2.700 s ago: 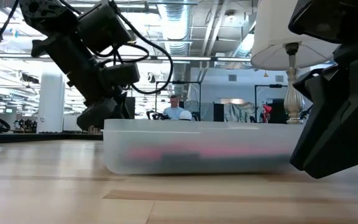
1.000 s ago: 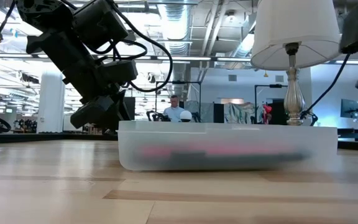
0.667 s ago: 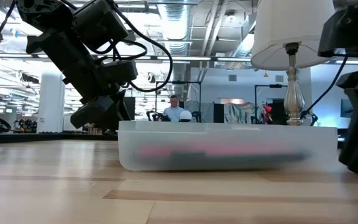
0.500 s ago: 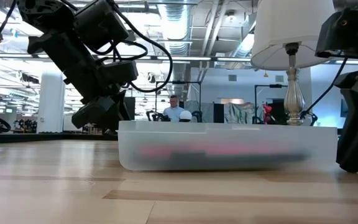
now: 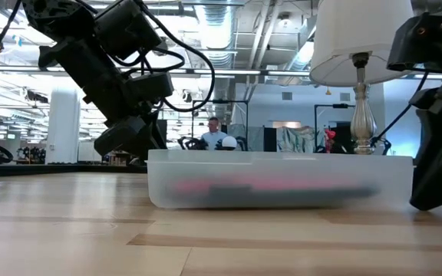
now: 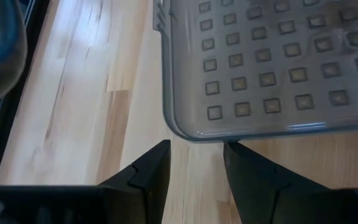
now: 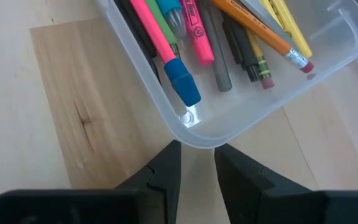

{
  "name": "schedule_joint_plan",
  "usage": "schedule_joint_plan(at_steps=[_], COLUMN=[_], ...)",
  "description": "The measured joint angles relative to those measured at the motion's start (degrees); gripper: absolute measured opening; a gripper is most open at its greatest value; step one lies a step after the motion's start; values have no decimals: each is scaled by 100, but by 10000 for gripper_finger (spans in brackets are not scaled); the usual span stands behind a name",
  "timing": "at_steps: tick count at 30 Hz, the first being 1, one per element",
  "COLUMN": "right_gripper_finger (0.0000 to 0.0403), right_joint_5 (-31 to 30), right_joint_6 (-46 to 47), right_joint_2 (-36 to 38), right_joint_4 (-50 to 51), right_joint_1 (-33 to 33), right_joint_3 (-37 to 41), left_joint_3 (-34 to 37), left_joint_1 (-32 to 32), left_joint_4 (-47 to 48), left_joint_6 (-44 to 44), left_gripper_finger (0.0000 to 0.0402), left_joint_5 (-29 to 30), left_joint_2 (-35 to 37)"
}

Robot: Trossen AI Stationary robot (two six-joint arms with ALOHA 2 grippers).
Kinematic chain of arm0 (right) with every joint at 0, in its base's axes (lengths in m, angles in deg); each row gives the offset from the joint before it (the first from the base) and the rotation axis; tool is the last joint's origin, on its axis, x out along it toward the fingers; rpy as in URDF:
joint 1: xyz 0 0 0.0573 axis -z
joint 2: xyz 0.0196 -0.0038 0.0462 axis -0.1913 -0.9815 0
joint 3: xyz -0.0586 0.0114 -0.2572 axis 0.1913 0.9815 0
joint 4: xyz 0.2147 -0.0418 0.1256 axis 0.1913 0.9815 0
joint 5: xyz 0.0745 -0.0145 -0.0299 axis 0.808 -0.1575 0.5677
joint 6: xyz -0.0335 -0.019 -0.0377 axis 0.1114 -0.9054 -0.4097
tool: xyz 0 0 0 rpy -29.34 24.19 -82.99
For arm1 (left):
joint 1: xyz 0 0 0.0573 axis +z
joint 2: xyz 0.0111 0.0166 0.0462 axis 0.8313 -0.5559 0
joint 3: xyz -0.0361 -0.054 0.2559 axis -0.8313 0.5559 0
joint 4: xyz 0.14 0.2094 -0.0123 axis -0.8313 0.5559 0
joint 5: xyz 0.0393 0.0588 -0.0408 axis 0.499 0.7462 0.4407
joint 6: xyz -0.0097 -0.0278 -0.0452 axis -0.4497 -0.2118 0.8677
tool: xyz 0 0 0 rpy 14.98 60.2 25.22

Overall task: Pick & place school supplies into a supply box
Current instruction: Close the gray supply box

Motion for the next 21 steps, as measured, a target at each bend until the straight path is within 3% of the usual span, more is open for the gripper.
schedule_joint_plan(at_steps=[21], right_gripper_finger=[92], right_joint_5=[4], right_joint_6=[-121], right_joint_2=[2], right_joint_4=[37], right_joint_1=[171], right_joint_3=[-9], left_joint_3=[0], left_joint_1=[-48], left_joint_4=[17], left_joint_6=[-169], left_gripper_finger=[146], left_joint_5=[48], left_joint_2=[0])
